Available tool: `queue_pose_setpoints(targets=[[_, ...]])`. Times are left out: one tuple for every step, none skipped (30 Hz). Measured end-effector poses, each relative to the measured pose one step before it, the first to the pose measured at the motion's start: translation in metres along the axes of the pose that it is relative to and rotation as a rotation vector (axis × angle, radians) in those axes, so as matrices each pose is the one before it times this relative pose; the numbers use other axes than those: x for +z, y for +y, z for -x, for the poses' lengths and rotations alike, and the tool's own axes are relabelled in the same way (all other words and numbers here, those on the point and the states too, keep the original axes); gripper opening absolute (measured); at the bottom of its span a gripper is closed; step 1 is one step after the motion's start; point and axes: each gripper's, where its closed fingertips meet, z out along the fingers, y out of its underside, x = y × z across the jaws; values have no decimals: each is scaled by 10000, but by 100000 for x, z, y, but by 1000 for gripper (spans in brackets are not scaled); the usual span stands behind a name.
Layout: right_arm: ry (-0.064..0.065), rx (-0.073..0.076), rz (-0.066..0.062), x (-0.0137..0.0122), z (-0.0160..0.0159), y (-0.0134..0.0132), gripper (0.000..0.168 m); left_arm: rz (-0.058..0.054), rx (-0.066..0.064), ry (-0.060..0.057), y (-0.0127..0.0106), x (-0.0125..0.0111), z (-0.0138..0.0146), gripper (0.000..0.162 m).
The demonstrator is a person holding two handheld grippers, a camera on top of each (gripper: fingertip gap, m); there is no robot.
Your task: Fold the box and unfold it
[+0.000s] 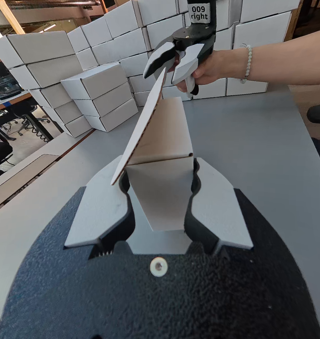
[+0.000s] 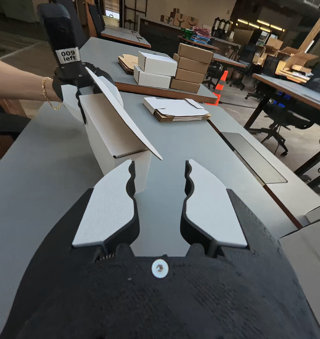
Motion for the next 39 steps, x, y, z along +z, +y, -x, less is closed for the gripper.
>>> queue_pose_setpoints(targets=[[-46, -632, -44, 92, 487, 45, 48, 80, -30, 128, 476, 141, -171, 66], [-30, -492, -9, 85, 373, 91, 44, 97, -49, 159, 429, 130, -201, 66], [-128, -337, -1, 108, 403, 129, 41, 151, -26, 147, 447, 145, -192, 66], [-154, -190, -48, 77, 357, 50, 37, 108, -39, 63, 338, 91, -76, 66], [-170, -95, -59, 83, 307, 31, 34, 156, -79, 143, 330, 37, -147, 66], [-239, -63, -13, 90, 365, 102, 32, 250, 54, 78, 454, 27, -76, 66], [-200, -75, 66, 88, 288, 198, 30, 68, 181, 5, 203, -10, -33, 66], [-16, -121, 113, 101, 32, 228, 29, -17, 25, 87, 0, -61, -99, 66], [-31, -153, 123, 99, 53, 215, 27, 71, 38, 93, 39, -28, -65, 66], [-43, -95, 63, 83, 46, 99, 25, 91, 34, 52, 31, -13, -23, 67], [-79, -42, -60, 48, 78, -94, 22, 64, -30, 46, 31, 11, 9, 67], [-108, -44, -63, 15, 115, -110, 19, 9, -20, 34, 11, 4, 3, 67], [-112, -52, 18, 23, 149, 6, 16, -10, -16, 5, 6, 4, 14, 67], [-147, -21, 7, 11, 217, -3, 12, -4, 13, 0, -7, -4, -9, 67], [-124, -1, -54, -22, 219, -101, 9, 3, 36, 9, -14, -14, -33, 67], [-86, 17, -121, -46, 167, -184, 8, 9, 37, 11, -9, -10, -37, 67], [-47, 62, -140, -72, 99, -199, 8, 17, 29, -9, -2, -3, -12, 67], [2, 65, -152, -77, 11, -224, 8, 7, -6, -4, -5, -3, -9, 67], [-5, 35, -115, -50, 23, -180, 8, 8, 8, -3, 9, -13, -9, 67], [-27, 6, 17, 12, 41, -7, 7, 13, -2, -2, 5, -4, 1, 67], [-83, 2, 33, 29, 117, 4, 4, 9, -19, 7, 7, 5, 16, 67], [10, 38, -4, -1, -18, -58, 4, -3, -5, 14, 1, -3, -10, 67], [-4, 26, -23, -12, 1, -58, 4, 8, 3, 11, -3, -4, -22, 67], [-13, 112, -28, -18, -4, -43, 3, 19, 11, 1, 6, -6, -17, 67], [-13, 204, -65, -20, -20, -110, 3, 41, 1, 6, 13, -16, -19, 67], [-2, 279, -73, -11, -34, -96, 3, 71, -46, -5, 43, -14, 6, 67], [165, 441, 69, 66, -302, 129, 3, 97, -117, -62, 67, 26, 83, 67], [190, 614, 85, 111, -371, 174, 3, 116, -217, -68, 99, 24, 131, 67], [98, 716, -113, 112, -196, -69, 3, 132, -246, -12, 121, -20, 122, 66], [50, 739, -155, 86, -69, -103, 3, 134, -258, 13, 128, -23, 92, 66], [119, 712, -74, 97, -133, 3, 4, 125, -225, -32, 100, 3, 89, 66], [162, 621, -40, 66, -178, 50, 4, 121, -159, -76, 70, 15, 69, 66], [116, 595, -73, 30, -100, -16, 4, 124, -92, -104, 35, 19, 48, 66], [-9, 574, -168, -41, 82, -229, 4, 117, -45, -125, 7, 20, 40, 66], [-111, 451, -228, -74, 255, -346, 4, 110, -25, -133, -15, 42, 43, 66], [-8, 329, -49, -85, 118, -120, 4, 119, 0, -117, -11, 69, 20, 66], [292, 275, 173, -57, -298, 156, 4, 166, -4, -115, -4, 111, 4, 65], [332, 130, 269, -21, -300, 288, 3, 215, -40, -125, 4, 138, 26, 65], [349, -137, 266, -9, -273, 306, 3, 226, -60, -104, 9, 116, 17, 65]])
